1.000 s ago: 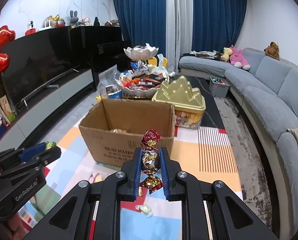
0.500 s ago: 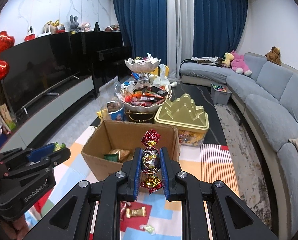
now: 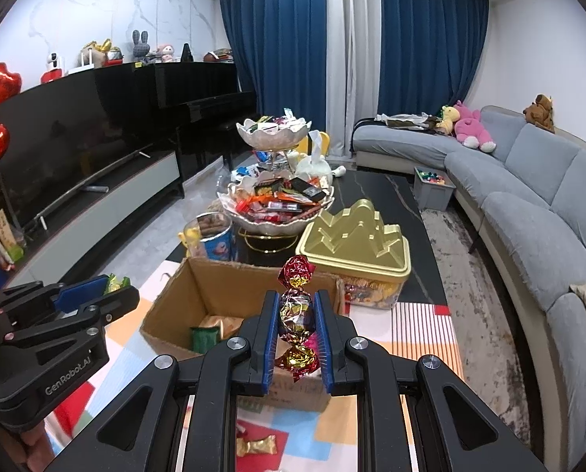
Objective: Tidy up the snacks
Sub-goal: 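Carry the green bag with the left tool while the right tool carries the candy over the box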
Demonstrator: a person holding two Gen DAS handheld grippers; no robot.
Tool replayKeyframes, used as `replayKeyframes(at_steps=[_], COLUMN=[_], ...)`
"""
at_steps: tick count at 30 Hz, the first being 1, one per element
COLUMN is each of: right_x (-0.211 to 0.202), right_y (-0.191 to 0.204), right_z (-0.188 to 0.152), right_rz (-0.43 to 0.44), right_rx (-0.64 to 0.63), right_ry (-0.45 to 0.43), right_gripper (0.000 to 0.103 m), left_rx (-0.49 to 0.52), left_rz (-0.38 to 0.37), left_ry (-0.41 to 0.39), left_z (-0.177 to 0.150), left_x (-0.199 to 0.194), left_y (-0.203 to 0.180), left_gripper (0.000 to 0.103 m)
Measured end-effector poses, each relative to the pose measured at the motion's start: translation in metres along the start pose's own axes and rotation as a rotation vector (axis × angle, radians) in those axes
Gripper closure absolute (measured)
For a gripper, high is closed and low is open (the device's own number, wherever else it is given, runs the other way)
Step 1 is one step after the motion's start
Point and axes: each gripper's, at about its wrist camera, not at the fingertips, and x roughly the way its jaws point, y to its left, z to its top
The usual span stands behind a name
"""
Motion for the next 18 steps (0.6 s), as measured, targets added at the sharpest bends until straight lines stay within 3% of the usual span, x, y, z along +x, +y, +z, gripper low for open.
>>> replayKeyframes(at_steps=[18], right_x=[0.041], right_y=[0.007], right_z=[0.022], right_rz=[0.004], right_rx=[-0.027], right_ry=[0.014], right_gripper=[0.084], left_rx=[0.012], left_rz=[-0.02], left_ry=[0.0], left_z=[0.033], left_x=[0.039], left_y=[0.001], left_gripper=[0.074])
